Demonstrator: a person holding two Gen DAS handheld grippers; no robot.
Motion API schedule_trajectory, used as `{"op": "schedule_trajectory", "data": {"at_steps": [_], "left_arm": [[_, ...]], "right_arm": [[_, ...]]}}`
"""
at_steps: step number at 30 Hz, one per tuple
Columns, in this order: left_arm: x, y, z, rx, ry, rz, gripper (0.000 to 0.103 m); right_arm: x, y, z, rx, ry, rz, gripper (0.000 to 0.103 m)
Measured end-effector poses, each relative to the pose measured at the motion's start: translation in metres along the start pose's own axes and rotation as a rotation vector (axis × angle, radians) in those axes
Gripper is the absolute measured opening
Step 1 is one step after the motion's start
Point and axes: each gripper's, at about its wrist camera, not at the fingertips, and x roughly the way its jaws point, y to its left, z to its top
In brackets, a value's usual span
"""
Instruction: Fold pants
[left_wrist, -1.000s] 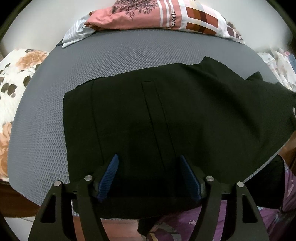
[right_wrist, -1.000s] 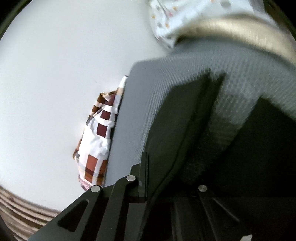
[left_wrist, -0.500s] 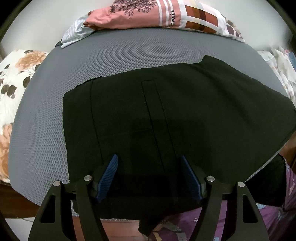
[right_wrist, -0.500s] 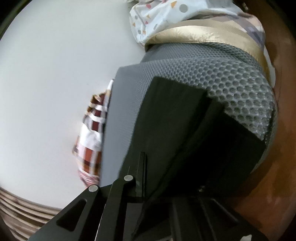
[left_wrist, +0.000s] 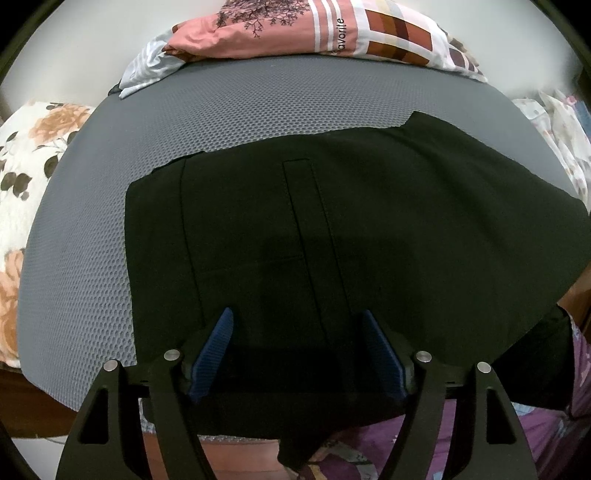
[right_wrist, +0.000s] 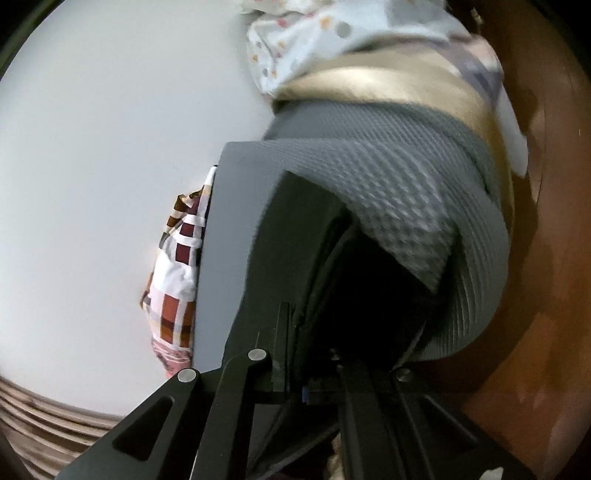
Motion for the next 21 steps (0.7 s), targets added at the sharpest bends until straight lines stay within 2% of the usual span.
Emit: {"op": "schedule_trajectory", "data": {"at_steps": [5, 7, 14, 17, 19, 20, 21], "left_arm": [[0.001, -0.002, 0.001, 0.006, 0.004, 0.001, 0.075], [0.001, -0.002, 0.001, 0.005, 0.002, 0.000, 0.076], [0.004, -0.010, 0.002, 0.026, 0.007, 0.005, 0.085], [0.006, -0.014, 0.002, 0.041, 0.008, 0.014, 0.088], [0.005, -0.013, 0.001, 0.041, 0.008, 0.011, 0.089], [0.005, -0.012, 0.001, 0.042, 0.006, 0.010, 0.089], [0.005, -0.013, 0.001, 0.044, 0.004, 0.011, 0.089]], "right_arm": [[-0.001, -0.005, -0.001, 0.015, -0.001, 0.028, 0.003], [-0.003, -0.008, 0.001, 0.054, 0.015, 0.059, 0.009], [-0.039, -0.015, 0.008, 0.044, -0.090, -0.006, 0.010], [-0.069, -0.034, 0.010, 0.118, -0.200, -0.028, 0.012], [-0.077, -0.043, 0.011, 0.152, -0.205, -0.014, 0.012], [-0.079, -0.047, 0.011, 0.167, -0.204, -0.015, 0.015], [-0.081, -0.051, 0.009, 0.186, -0.202, -0.028, 0.022]]}}
